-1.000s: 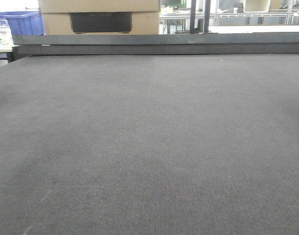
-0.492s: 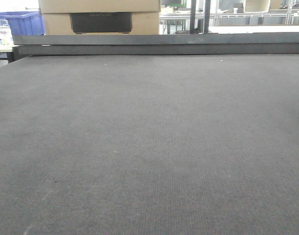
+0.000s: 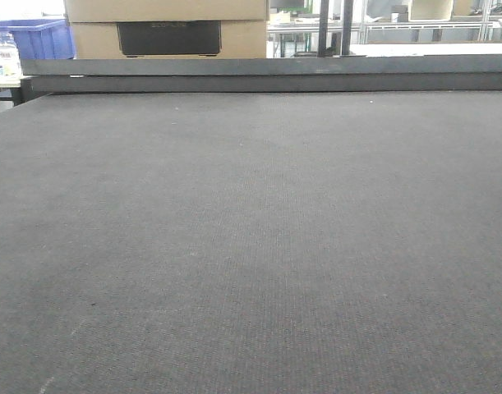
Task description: Place cylindrical capacitor in blue bin on shelf
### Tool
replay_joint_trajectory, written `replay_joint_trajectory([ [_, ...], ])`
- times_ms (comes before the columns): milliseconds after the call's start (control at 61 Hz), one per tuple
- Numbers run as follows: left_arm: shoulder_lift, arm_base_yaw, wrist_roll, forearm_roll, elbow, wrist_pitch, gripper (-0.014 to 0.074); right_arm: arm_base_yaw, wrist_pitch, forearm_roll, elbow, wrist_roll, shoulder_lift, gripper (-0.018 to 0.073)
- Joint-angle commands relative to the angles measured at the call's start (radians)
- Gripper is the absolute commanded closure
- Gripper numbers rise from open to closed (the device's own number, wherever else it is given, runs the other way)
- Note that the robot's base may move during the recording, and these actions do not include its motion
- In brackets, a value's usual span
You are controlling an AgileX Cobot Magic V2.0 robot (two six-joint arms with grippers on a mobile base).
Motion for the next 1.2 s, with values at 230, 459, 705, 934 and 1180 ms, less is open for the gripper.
replay_joint_trajectory([
  [230,-0.033,-0.095,0.06,-0.036,-0.007,0.039,0.0707,0.004,-0.016,0.002,-0.078,0.001,-0.07,0.0721],
  [459,-0.033,-0.13,0.06,-0.036,-0.007,0.039,0.0707,0.004,-0.013,0.02,-0.077,0.001,-0.07,0.0721],
  [705,-0.033,-0.13,0.06,-0.036,-0.007,0.038,0.0707,0.004,-0.013,0.02,-0.077,0.001,-0.07,0.0721],
  [934,-0.033,-0.13,0.06,-0.036,-0.007,0.038,0.0707,0.004,-0.017,0.02,-0.077,0.001,-0.07,0.0721],
  [1180,-0.033,-0.13,0.06,-0.036,-0.007,0.038,0.0707,0.004,-0.019,0.02,-0.077,0.001,-0.07,0.0721],
])
